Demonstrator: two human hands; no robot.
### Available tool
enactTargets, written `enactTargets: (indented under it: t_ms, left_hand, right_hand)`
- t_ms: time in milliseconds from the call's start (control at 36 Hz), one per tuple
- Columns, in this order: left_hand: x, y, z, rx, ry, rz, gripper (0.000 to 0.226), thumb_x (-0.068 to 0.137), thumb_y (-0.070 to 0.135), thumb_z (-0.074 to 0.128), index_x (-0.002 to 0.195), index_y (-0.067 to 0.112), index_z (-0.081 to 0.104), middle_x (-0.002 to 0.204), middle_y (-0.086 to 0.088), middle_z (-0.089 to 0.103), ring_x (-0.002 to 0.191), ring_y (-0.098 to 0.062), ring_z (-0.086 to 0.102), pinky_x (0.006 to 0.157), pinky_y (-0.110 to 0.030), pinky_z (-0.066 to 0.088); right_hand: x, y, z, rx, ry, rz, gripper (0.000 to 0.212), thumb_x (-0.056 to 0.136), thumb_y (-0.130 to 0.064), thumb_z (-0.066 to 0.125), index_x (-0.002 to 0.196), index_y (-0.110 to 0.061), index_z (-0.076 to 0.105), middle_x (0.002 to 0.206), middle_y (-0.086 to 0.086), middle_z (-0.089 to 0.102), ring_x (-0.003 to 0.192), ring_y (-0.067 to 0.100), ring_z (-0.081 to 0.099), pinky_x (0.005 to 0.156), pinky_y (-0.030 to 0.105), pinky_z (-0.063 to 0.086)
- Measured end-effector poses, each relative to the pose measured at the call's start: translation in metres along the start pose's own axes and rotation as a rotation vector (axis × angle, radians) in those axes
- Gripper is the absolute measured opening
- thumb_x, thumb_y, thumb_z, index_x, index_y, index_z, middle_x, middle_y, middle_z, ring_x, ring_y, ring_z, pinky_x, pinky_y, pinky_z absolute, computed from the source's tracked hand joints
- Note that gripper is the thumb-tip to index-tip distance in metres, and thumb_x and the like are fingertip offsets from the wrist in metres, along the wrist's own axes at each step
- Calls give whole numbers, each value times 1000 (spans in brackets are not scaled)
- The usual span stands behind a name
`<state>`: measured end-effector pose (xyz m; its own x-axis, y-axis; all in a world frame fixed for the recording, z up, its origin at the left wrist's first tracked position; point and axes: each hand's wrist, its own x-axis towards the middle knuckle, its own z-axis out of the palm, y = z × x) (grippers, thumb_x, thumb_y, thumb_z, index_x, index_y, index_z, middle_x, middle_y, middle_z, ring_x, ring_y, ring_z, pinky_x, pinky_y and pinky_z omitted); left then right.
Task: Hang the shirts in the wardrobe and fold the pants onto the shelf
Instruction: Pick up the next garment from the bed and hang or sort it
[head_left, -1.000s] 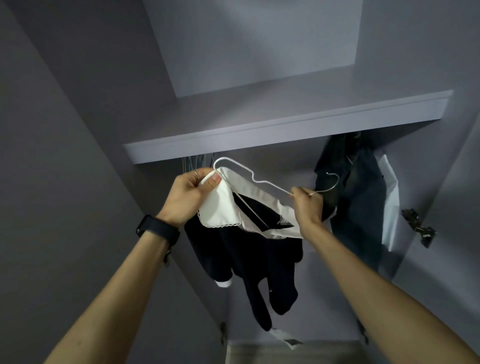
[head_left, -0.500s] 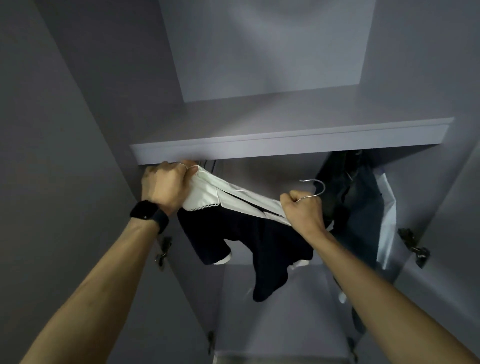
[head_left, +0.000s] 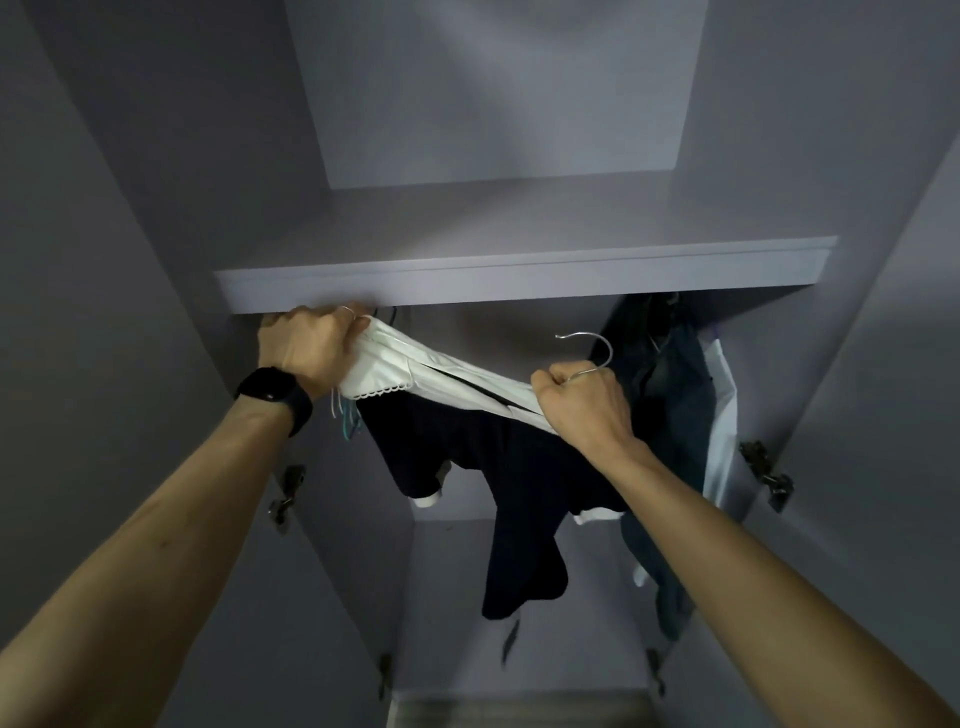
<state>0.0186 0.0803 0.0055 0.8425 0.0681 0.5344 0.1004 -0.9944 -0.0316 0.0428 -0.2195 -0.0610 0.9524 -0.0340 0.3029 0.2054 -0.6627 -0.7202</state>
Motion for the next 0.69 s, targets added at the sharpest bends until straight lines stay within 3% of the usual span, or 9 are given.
enactTargets:
  t_ms: [139, 222, 278, 361, 417, 500, 556, 611, 694]
  left_hand:
    - [-12, 32, 12, -292, -124, -294, 32, 102, 34, 41, 124, 20, 60, 114, -23, 67, 102, -46, 62, 82, -46, 47]
    - [-6, 42, 22, -735, -270, -621, 39, 100, 16, 38, 129, -1, 58, 130, -27, 59, 118, -45, 56, 95, -45, 46]
    - [-8, 49, 28, -868, -286, -732, 44, 102, 16, 33, 133, -9, 52, 139, -29, 52, 127, -43, 50, 103, -42, 40]
    - [-18, 56, 32, -985, -274, -709, 63, 102, 51, 42, 133, -2, 55, 138, -20, 56, 129, -35, 52, 108, -41, 40]
    - [-21, 54, 34, -1051, -341, -659, 61, 89, 60, 63, 111, 3, 68, 116, -13, 69, 114, -31, 64, 99, -41, 50]
    - [-23, 48, 42, -941, -350, -595, 52, 80, 49, 76, 101, 2, 70, 94, -7, 69, 98, -29, 68, 74, -33, 50]
    - [-25, 52, 45, -761, -269, -529, 42, 81, 41, 74, 106, 6, 69, 94, -4, 64, 95, -27, 62, 74, -28, 43]
    - [-26, 58, 46, -697, -200, -481, 11, 83, 30, 69, 80, 20, 67, 79, 3, 62, 84, -26, 60, 74, -26, 41]
    - [-29, 67, 48, -589, -178, -433, 21, 82, 30, 63, 63, 24, 56, 73, 0, 60, 74, -29, 58, 72, -26, 43]
  right_hand:
    - [-8, 6, 0, -1, 19, 19, 44, 86, -32, 53, 51, -13, 35, 46, -3, 38, 46, 19, 41, 47, 31, 36]
    - [-13, 8, 2, 19, 16, -74, 51, 91, -36, 52, 47, -15, 40, 40, -5, 37, 41, 14, 40, 47, 31, 39]
    - [-20, 9, 2, 49, 11, -95, 49, 91, -38, 51, 46, -20, 45, 38, -6, 36, 39, 12, 38, 48, 32, 42]
    - [-23, 12, -1, 105, 11, -77, 43, 86, -36, 52, 48, -18, 42, 40, -6, 31, 40, 11, 33, 46, 32, 39]
    - [-21, 16, -4, 122, 9, -92, 43, 85, -34, 54, 50, -14, 38, 41, -5, 30, 41, 10, 32, 47, 31, 37]
    - [-23, 25, -2, 99, -13, -107, 45, 85, -31, 56, 49, -13, 35, 42, -6, 32, 43, 10, 34, 47, 27, 34]
    - [-28, 34, 1, 100, -31, -100, 46, 87, -28, 56, 49, -13, 37, 42, -6, 33, 43, 10, 34, 47, 28, 33]
    - [-33, 43, 4, 113, -29, -90, 45, 89, -26, 56, 51, -8, 41, 43, -6, 34, 44, 10, 34, 48, 32, 34]
    - [-39, 57, 5, 110, -18, -67, 43, 90, -25, 56, 52, -6, 44, 44, 0, 36, 43, 12, 34, 47, 34, 35]
